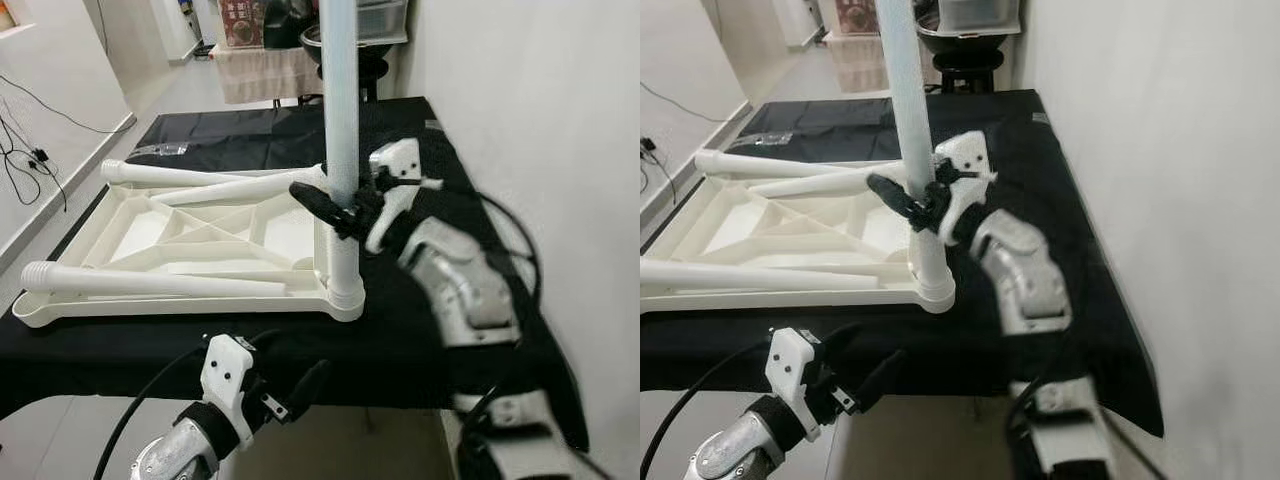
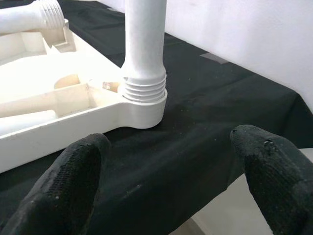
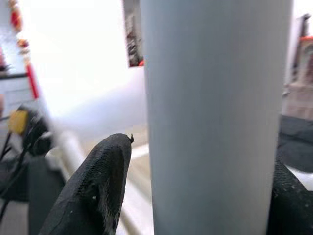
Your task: Building children table
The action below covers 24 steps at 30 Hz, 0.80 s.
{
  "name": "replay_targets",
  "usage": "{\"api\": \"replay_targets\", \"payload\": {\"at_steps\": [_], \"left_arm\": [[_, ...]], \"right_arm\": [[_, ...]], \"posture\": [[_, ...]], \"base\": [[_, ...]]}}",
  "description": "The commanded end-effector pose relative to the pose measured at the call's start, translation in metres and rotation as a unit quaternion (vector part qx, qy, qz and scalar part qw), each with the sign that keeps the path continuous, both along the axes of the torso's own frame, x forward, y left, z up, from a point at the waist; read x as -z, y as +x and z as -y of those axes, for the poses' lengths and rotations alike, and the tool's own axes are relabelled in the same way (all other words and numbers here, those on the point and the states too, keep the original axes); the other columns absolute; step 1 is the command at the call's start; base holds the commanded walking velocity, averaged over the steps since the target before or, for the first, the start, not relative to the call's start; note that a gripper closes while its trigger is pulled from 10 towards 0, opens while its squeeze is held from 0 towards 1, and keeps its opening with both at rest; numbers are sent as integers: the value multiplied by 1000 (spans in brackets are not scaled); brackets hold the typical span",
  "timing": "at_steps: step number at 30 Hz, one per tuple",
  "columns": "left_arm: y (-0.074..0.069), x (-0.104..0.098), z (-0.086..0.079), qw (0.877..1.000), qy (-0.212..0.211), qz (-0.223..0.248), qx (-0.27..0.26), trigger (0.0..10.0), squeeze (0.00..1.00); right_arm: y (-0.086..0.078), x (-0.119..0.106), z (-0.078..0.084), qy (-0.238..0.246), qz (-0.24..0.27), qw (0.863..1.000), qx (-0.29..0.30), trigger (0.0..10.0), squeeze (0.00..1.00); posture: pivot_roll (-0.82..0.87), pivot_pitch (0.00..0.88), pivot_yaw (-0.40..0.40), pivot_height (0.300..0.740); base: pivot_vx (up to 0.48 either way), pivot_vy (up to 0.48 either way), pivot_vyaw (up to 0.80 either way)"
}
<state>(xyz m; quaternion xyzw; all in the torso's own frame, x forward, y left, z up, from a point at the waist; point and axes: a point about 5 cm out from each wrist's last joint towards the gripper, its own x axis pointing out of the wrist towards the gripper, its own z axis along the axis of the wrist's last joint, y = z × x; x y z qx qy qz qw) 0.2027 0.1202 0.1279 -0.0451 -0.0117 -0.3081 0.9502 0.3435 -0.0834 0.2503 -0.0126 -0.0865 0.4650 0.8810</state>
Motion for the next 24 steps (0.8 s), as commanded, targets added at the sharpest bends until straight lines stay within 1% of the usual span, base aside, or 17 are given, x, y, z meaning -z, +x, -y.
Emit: {"api": "replay_targets", "payload": {"at_steps": [1, 2, 3, 4, 5, 6, 9, 12, 13, 16, 17, 18, 20, 24], "left_arm": [[0, 4, -1, 1000, 4, -6, -6, 10000, 0], [1, 4, -1, 1000, 4, -6, -6, 10000, 0], [1, 4, -1, 1000, 3, -5, -6, 10000, 0], [1, 4, -1, 1000, 3, -5, -6, 10000, 0], [1, 4, 0, 1000, 3, -5, -5, 10000, 0], [1, 4, 0, 1000, 3, -5, -5, 10000, 0], [2, 4, 0, 1000, 2, -4, -4, 10000, 0], [2, 3, 1, 1000, 0, -3, -4, 10000, 0], [2, 3, 1, 1000, 0, -3, -3, 10000, 0], [2, 3, 1, 1000, 0, -3, -3, 10000, 0], [1, 3, 1, 1000, 0, -3, -3, 10000, 0], [1, 3, 1, 1000, 0, -3, -3, 10000, 0], [1, 3, 1, 1000, 0, -4, -3, 10000, 0], [1, 3, 1, 1000, -1, -5, -3, 10000, 0]], "right_arm": [[2, 12, -7, -59, -3, 997, -58, 10000, 0], [5, 16, -4, -87, -3, 994, -71, 10000, 0], [7, 18, -2, -115, 2, 988, -101, 10000, 0], [8, 19, -1, -129, 5, 984, -122, 10000, 0], [11, 19, 0, -126, -8, 983, -136, 10000, 0], [11, 19, 0, -126, -8, 983, -136, 10000, 0], [19, 22, 2, -122, -40, 975, -179, 10000, 0], [23, 24, 2, -118, -54, 970, -204, 10000, 0], [23, 25, 2, -117, -58, 969, -212, 6000, 0], [23, 25, 2, -116, -61, 967, -217, 6000, 0], [22, 27, 3, -117, -63, 965, -227, 0, 0], [22, 27, 3, -117, -63, 965, -227, 0, 0], [23, 34, 7, -121, -73, 961, -237, 0, 0], [23, 42, 11, -122, -82, 963, -227, 0, 0]], "posture": [[-6, 78, 38, 740], [-6, 78, 38, 740], [-10, 77, 37, 740], [-10, 77, 37, 740], [-13, 78, 35, 740], [-13, 78, 35, 740], [-13, 78, 35, 740], [-2, 80, 35, 740], [-2, 80, 35, 740], [-2, 80, 35, 740], [2, 82, 34, 740], [2, 82, 34, 740], [4, 85, 38, 740], [3, 86, 40, 740]], "base": [[0, 0, 0], [0, 0, 0], [0, 0, 0], [0, 0, 0], [0, 0, 0], [0, 0, 0], [0, 0, 0], [0, 0, 0], [0, 0, 0], [0, 0, 0], [0, 0, 0], [0, 0, 0], [0, 0, 0], [0, 0, 0]]}}
